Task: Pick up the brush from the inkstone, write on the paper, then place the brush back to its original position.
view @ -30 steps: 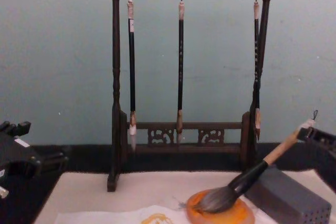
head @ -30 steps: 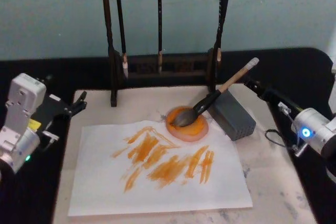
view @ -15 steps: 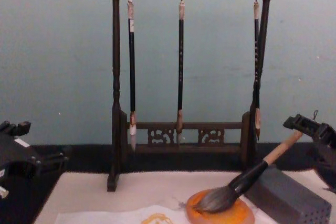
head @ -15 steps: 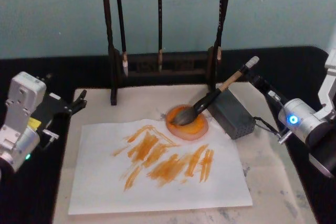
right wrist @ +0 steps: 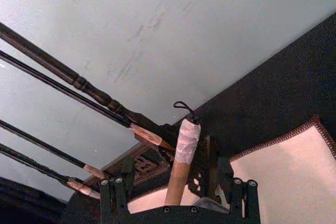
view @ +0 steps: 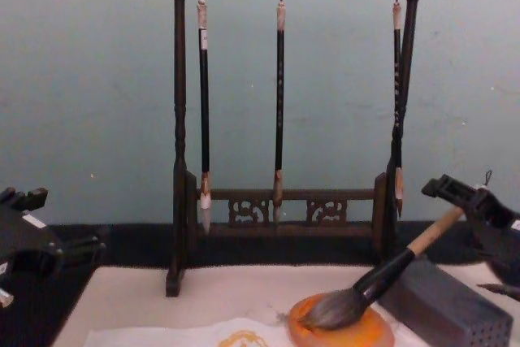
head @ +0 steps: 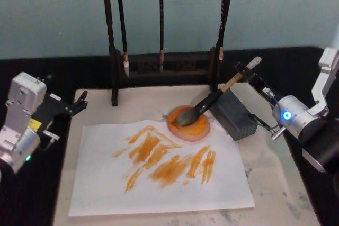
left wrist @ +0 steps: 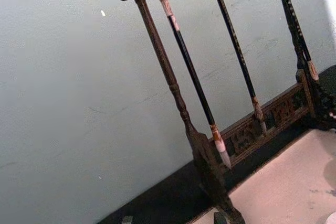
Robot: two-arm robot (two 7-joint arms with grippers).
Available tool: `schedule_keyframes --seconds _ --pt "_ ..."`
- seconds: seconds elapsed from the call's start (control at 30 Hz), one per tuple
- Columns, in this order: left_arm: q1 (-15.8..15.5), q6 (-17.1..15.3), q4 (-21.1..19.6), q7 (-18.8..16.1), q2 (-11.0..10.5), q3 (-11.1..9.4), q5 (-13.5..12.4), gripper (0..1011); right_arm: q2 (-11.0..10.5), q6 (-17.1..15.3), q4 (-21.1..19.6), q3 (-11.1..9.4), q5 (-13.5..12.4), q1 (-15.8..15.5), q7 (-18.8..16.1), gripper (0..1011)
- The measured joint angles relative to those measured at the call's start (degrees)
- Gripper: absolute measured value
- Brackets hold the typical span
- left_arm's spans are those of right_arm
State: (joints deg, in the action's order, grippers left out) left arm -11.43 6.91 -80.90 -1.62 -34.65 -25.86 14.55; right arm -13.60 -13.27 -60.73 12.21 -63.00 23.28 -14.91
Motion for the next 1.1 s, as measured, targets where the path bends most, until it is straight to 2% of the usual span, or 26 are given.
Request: schedule_keyframes --seconds 0.33,0.77,1.03,1.07,1.1 --pt "0.0 0.0 0.0 0.0 0.0 0.0 0.0 1001 -0.31 0.96 1.96 1.71 -0.36 1.37 -0.13 1000" --pt "0.0 0.0 0.0 0.0 0.0 0.0 0.0 1001 -0.27 0.89 1.92 1.55 -0.35 1.31 -0.15 1000" --pt "0.0 0.0 0.0 0.0 0.0 0.0 0.0 1001 -0.23 0.81 1.88 1.5 -0.35 1.27 -0.14 860" --pt "0.0 0.0 0.0 0.0 0.0 0.0 0.0 1001 -0.22 0.8 1.88 1.49 -0.35 1.26 -0.14 799" --pt "0.0 0.0 0.0 0.0 0.0 0.0 0.0 1001 -0.22 0.79 1.87 1.48 -0.35 1.26 -0.14 785"
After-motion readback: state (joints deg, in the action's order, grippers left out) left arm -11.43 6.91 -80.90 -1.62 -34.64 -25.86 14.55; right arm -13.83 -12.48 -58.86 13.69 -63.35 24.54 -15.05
